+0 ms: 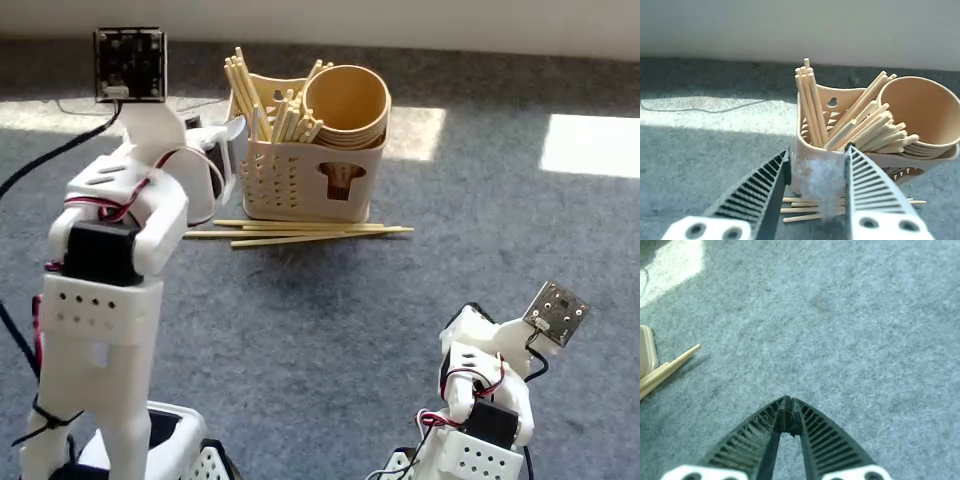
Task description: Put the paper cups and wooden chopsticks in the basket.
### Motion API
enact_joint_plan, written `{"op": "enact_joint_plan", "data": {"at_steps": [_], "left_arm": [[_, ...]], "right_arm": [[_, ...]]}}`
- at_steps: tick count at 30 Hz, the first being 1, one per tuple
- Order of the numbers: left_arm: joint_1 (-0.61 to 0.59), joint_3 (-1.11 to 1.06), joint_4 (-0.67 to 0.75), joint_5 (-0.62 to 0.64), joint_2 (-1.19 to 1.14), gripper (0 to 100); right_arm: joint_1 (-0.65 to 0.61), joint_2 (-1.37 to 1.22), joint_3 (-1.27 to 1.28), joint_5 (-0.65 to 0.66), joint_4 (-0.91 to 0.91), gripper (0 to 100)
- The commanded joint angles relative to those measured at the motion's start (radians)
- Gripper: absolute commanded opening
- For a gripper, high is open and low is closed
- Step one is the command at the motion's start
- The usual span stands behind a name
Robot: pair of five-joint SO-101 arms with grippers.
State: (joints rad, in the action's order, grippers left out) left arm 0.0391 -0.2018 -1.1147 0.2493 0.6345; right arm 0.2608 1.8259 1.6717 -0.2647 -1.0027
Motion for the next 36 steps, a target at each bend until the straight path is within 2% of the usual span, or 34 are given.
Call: {"op": "enact_joint_plan", "data": {"at_steps": [1,4,9,13,18,23,29,32,36], "left_arm": [[-0.061,-0.038,-0.029,0.018,0.061,18],[-0.11,-0.156,-0.026,0.018,0.101,18],[-0.114,-0.392,0.023,0.018,0.208,17],[-0.159,-0.602,0.137,0.009,0.337,8],[-0.185,-0.843,0.242,-0.157,0.506,0],[-0.278,-1.017,0.25,-0.17,0.65,1],[-0.418,-1.178,0.252,-0.17,0.803,1],[-0.455,-1.253,0.247,-0.17,0.894,1],[-0.493,-1.369,0.226,-0.17,1.033,1]], "right_arm": [[0.008,0.01,0.104,0.0,0.028,0.6],[0.008,0.01,0.104,0.0,0.027,0.6],[0.008,0.01,0.104,0.0,0.024,0.6],[0.008,0.01,0.104,-0.002,0.024,0.6],[0.008,0.01,0.102,-0.006,0.03,0.6],[0.048,0.012,0.099,-0.002,0.027,0.5],[-0.019,0.01,0.008,0.051,0.03,0.5],[-0.031,0.01,-0.081,0.054,0.03,0.5],[-0.111,0.008,-0.186,0.089,0.025,0.5]]}}
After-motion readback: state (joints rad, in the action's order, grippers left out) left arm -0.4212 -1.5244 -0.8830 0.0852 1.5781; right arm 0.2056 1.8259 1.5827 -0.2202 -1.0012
